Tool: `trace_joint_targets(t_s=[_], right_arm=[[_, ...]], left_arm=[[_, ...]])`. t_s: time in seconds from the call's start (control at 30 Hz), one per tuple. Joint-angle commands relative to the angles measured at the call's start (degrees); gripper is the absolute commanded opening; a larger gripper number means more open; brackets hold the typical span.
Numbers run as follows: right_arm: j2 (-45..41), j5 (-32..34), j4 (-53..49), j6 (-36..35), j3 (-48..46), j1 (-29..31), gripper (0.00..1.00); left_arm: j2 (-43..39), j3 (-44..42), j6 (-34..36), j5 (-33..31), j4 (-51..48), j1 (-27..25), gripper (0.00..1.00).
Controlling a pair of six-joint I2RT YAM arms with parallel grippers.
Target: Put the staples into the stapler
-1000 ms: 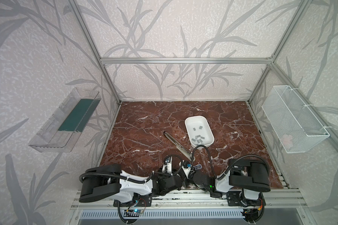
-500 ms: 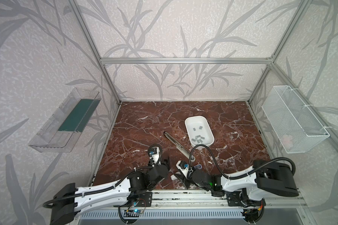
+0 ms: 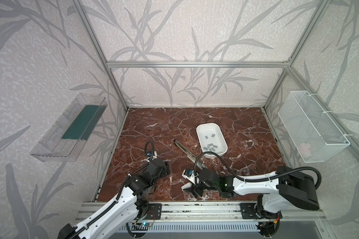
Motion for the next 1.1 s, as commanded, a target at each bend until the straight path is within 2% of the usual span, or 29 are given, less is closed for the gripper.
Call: trace_joint_targets(t_s=[0.0, 0.2, 0.47, 0.6, 0.87, 1.0, 1.07], right_arm=[[4.6, -5.1, -4.8, -2.4, 2.8, 0.1, 0.77], [8.0, -5.1, -3.5, -2.4, 3.5, 0.1, 0.71], [8.4, -2.6, 0.3, 2.0, 1.2, 0.3, 0.36], [13.1, 2.6, -0.9, 5.5, 5.2, 0.4, 0.20], [21.8, 11.5, -3.8, 9.6, 18.4, 0.7, 0.22], [27.9, 12.8, -8.2, 9.7, 26.9, 0.6, 0.24], [28.8, 12.1, -9.8, 10.2, 29.4, 0.6, 0.35]], left_arm=[[-0.4, 0.2, 1.4, 4.6, 1.1, 1.0, 0.78], [-5.4, -1.5, 0.9, 4.5, -0.9, 1.3, 0.78], [-10.9, -3.0, 0.0, 3.5, -4.0, 1.4, 0.78], [-12.1, -1.9, -1.1, 1.0, -6.6, 1.7, 0.78], [-12.2, 4.5, -0.4, -2.1, -12.6, 4.6, 0.80], [-11.4, 5.9, -0.2, -1.4, -12.4, 5.7, 0.80], [-11.0, 6.7, -0.1, -0.9, -12.6, 5.9, 0.80]])
